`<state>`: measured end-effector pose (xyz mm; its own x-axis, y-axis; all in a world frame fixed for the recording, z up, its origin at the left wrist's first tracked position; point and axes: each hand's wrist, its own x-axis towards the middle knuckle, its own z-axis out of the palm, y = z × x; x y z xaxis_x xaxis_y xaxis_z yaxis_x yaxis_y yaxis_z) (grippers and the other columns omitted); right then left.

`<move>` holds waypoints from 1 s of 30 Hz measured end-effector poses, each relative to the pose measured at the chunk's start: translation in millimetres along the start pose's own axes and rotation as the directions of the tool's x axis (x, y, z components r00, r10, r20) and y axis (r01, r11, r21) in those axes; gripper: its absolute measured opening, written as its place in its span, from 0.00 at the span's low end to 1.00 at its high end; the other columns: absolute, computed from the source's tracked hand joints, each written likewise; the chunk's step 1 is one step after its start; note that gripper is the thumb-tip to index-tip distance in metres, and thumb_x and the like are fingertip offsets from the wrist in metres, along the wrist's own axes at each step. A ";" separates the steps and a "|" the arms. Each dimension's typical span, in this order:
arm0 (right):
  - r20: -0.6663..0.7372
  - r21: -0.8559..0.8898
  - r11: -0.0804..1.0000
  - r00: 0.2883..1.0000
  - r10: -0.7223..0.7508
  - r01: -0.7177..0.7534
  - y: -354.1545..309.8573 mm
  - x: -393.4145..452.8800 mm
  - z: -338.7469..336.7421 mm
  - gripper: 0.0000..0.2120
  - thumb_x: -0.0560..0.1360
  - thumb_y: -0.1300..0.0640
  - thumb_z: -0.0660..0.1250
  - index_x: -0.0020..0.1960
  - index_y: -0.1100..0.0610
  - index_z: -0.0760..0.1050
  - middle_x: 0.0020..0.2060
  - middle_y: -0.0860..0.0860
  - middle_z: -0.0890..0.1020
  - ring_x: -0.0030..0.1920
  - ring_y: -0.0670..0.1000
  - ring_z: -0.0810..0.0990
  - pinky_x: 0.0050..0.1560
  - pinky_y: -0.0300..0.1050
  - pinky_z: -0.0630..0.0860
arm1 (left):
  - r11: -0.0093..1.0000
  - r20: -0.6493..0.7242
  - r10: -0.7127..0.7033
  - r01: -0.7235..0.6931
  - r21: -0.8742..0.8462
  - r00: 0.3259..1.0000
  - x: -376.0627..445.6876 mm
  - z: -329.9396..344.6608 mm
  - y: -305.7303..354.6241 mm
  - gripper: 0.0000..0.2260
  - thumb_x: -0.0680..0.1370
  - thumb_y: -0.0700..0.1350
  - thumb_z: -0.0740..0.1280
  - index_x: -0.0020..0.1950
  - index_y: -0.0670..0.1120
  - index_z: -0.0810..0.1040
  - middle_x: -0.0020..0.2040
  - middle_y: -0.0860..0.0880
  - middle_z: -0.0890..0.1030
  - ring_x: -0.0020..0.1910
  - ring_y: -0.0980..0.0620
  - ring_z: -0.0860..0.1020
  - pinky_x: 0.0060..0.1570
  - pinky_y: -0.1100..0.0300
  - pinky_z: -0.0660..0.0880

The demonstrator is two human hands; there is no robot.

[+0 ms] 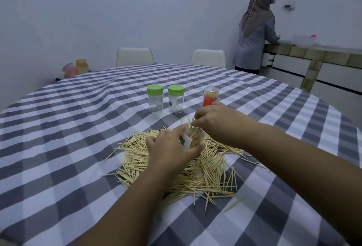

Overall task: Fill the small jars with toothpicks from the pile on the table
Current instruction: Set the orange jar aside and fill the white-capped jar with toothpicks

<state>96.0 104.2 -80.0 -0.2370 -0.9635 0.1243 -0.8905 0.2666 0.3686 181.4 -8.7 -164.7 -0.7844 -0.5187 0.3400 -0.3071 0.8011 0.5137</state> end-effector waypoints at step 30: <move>0.154 0.706 0.663 0.967 0.202 -0.251 6.8 15.8 1.5 0.19 0.75 0.69 0.64 0.61 0.51 0.73 0.53 0.46 0.75 0.50 0.46 0.78 0.49 0.44 0.80 | 0.998 0.023 -0.032 0.033 -0.054 0.999 1.8 0.2 0.5 0.27 0.70 0.66 0.67 0.66 0.60 0.69 0.56 0.55 0.77 0.62 0.53 0.68 0.59 0.52 0.55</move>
<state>85.6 90.7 -76.9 -0.4687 -0.8818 0.0526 -0.8047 0.4017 -0.4371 179.7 -9.2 -164.0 -0.7868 -0.5366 0.3050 -0.3033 0.7665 0.5661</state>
